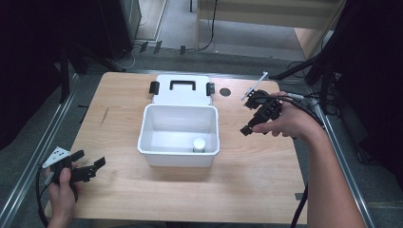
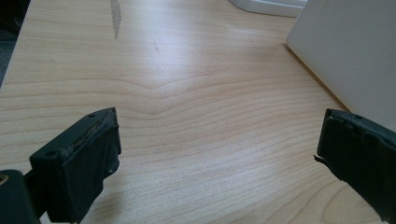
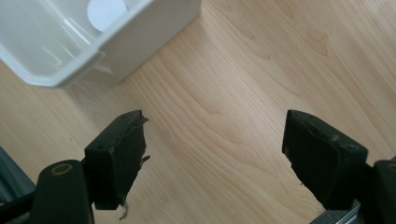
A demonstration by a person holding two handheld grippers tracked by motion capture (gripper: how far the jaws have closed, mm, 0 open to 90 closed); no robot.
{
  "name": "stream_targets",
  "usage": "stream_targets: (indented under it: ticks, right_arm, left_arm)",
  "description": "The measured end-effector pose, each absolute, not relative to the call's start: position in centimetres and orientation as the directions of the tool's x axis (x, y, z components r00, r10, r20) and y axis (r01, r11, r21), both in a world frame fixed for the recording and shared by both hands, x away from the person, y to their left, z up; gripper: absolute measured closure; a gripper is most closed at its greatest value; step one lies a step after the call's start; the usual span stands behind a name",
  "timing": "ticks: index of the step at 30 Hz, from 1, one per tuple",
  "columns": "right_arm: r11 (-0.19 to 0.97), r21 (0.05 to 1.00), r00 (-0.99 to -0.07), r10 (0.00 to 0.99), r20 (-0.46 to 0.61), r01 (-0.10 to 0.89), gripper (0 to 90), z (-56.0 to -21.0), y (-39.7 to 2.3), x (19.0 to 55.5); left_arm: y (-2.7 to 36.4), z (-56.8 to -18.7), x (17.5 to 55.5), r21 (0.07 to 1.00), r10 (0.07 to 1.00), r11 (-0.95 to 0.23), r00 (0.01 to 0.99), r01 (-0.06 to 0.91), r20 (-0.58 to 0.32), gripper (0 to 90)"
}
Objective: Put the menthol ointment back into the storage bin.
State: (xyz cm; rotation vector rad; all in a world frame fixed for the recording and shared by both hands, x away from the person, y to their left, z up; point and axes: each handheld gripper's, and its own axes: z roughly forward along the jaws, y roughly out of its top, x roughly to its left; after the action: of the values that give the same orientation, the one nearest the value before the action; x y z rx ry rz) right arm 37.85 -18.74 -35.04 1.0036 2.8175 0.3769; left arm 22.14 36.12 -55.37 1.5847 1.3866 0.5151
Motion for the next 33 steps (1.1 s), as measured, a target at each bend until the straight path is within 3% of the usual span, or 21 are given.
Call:
stream_targets:
  ticks: [17,33]
  right_arm:
    - [0.667,0.291,-0.698,0.716,0.004,0.686,23.4,-39.9,-24.9,36.9]
    - [0.55,0.455,-0.627,0.779,0.023,0.7,24.4,-45.6,-29.8,34.7]
  left_arm:
    - [36.1,-55.4,22.1,0.842,0.928,0.074,0.272,0.535,-0.255,0.3]
    - [36.1,-55.4,22.1,0.843,0.929,0.076,0.27,0.533,-0.254,0.3]
